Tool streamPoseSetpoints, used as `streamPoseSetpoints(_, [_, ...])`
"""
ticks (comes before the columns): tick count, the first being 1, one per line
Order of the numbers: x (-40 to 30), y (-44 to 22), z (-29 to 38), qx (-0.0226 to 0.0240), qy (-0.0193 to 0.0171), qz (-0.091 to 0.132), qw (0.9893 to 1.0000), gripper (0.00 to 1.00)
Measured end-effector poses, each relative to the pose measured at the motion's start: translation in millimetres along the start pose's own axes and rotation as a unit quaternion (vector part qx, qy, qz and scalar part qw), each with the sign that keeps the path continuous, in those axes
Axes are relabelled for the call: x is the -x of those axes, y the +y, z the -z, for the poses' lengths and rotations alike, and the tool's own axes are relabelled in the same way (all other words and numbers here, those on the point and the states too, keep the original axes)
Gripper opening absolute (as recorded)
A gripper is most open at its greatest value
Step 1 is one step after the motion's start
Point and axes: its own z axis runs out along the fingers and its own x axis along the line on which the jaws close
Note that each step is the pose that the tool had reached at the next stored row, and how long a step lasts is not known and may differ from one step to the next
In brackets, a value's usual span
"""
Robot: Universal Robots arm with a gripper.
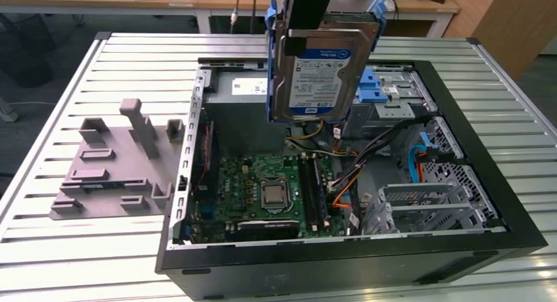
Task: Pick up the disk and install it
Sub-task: 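Insert the disk into the insertion slot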
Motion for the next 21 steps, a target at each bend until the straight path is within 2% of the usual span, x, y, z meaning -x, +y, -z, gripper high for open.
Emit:
streamPoseSetpoints(4, [-0.2, -9.3, -0.1, 0.0, 0.0, 0.0, 1.0, 0.36])
streamPoseSetpoints(8, [-2.1, -13.0, -0.4, 0.0, 0.0, 0.0, 1.0, 0.36])
streamPoseSetpoints(18, [-30.0, -14.1, -2.0, -0.0001, -0.0001, 0.0, 1.0, 0.36])
streamPoseSetpoints(21, [-33.7, -18.2, -2.4, 0.0, -0.0001, 0.0, 1.0, 0.36])
